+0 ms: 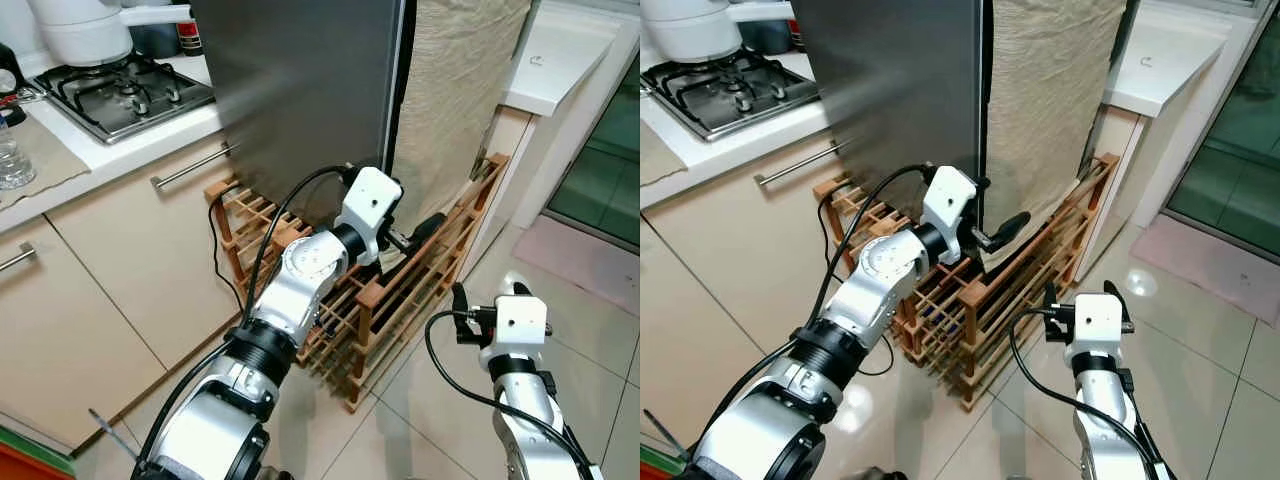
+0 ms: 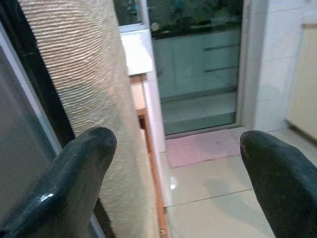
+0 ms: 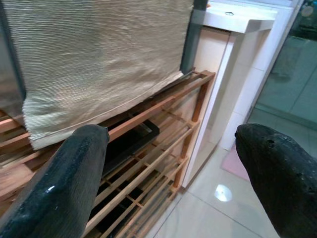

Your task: Restocking fridge

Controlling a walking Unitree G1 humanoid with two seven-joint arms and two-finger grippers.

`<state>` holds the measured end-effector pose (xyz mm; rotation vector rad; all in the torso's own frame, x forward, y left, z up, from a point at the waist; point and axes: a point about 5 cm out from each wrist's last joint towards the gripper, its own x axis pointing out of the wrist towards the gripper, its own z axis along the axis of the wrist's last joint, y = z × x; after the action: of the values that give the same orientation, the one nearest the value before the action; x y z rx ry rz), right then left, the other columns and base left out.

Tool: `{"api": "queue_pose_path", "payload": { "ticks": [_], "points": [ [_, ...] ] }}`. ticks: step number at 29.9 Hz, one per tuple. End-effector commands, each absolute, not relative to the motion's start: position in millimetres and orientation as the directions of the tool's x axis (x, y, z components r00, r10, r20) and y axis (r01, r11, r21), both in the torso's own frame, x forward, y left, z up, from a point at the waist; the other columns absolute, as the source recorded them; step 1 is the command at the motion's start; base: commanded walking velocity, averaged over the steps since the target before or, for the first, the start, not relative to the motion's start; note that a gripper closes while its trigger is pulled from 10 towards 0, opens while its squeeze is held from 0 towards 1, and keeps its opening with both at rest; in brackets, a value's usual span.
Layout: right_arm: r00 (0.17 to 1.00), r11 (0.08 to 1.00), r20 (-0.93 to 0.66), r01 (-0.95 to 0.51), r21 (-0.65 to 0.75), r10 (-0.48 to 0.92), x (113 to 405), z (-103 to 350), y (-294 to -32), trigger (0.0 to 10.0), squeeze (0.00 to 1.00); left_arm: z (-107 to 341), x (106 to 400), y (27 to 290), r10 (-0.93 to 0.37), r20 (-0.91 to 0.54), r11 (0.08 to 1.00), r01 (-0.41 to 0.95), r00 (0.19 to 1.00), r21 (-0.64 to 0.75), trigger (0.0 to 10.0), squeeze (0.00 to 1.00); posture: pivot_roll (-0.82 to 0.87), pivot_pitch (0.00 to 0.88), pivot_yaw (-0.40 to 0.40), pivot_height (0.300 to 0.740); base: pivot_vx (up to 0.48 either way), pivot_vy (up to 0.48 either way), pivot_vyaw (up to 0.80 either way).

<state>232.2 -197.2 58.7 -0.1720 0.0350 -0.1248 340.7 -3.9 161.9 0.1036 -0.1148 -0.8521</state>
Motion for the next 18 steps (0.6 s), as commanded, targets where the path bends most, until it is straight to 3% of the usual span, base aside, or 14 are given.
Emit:
{"api": "queue_pose_path", "payload": {
  "ticks": [1, 9, 18],
  "points": [
    [0.991, 0.976, -0.013, 0.130, -0.176, -0.135, 230.8, 64.0, -198.3, 10.0, 0.00, 166.3, 345.3, -6.0, -0.740, 0.063, 0.669, 0.724, 0.670, 0.165, 10.0, 0.00, -0.22, 0.000, 0.083, 0.730, 0.000, 0.000, 0.00],
    [0.990, 0.972, -0.020, 0.133, -0.193, -0.139, 217.5, 65.4, -203.6, 10.0, 0.00, 173.1, 356.4, -6.5, -0.661, 0.081, 0.746, 0.642, 0.746, 0.178, 10.0, 0.00, -0.27, 0.000, 0.079, 0.730, 0.000, 0.000, 0.00],
    [0.989, 0.970, -0.032, 0.133, -0.202, -0.142, 217.2, 65.4, -205.6, 10.0, 0.00, 168.8, 354.9, -12.1, -0.662, 0.081, 0.746, 0.645, 0.745, 0.163, 10.0, 0.00, -0.27, 0.000, 0.073, 0.730, 0.000, 0.000, 0.00]
  ]
}}
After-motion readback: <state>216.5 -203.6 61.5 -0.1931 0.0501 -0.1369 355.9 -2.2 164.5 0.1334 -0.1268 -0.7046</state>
